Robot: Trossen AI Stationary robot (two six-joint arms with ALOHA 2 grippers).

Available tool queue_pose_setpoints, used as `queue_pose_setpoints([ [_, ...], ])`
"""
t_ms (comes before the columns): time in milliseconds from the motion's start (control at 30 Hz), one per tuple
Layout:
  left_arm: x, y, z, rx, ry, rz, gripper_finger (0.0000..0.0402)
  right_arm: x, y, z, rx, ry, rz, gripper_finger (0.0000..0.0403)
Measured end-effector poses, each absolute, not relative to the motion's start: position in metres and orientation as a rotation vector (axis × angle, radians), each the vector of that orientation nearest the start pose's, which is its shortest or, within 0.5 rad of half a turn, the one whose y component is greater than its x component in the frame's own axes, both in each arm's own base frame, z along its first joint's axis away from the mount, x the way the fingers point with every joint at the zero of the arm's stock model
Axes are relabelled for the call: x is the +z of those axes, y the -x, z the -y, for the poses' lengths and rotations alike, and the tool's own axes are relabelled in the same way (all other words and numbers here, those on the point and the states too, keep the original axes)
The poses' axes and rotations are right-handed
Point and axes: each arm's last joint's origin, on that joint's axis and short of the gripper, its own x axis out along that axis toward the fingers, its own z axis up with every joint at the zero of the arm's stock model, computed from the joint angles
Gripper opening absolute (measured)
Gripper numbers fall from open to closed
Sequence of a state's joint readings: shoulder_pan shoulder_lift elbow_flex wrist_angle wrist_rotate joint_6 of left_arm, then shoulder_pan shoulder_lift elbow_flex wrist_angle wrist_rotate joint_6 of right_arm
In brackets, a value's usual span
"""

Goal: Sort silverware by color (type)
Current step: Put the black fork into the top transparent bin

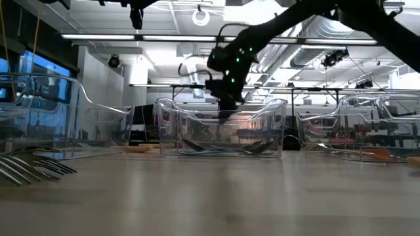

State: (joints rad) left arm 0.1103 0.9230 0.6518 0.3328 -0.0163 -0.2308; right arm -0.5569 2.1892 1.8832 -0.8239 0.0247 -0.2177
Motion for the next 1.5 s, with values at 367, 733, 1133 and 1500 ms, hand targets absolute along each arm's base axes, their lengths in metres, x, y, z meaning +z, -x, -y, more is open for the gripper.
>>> queue_pose_setpoints([
  [367, 0.312, -0.208, -0.024, 0.153, 0.203, 0.078, 0.0000, 0.176, -0.400, 0.247, -0.367, -0.189, -1.254, 0.0001],
  [733, 0.311, -0.208, -0.024, 0.154, 0.204, 0.068, 0.0000, 0.176, -0.400, 0.248, -0.399, -0.228, -1.237, 0.0018],
  [1133, 0.310, -0.208, -0.025, 0.156, 0.205, 0.052, 0.0000, 0.176, -0.404, 0.243, -0.400, -0.239, -1.227, 0.0153],
  [1500, 0.310, -0.208, -0.024, 0.155, 0.206, 0.052, 0.0000, 0.188, -0.403, 0.241, -0.344, -0.263, -1.241, 0.0206],
])
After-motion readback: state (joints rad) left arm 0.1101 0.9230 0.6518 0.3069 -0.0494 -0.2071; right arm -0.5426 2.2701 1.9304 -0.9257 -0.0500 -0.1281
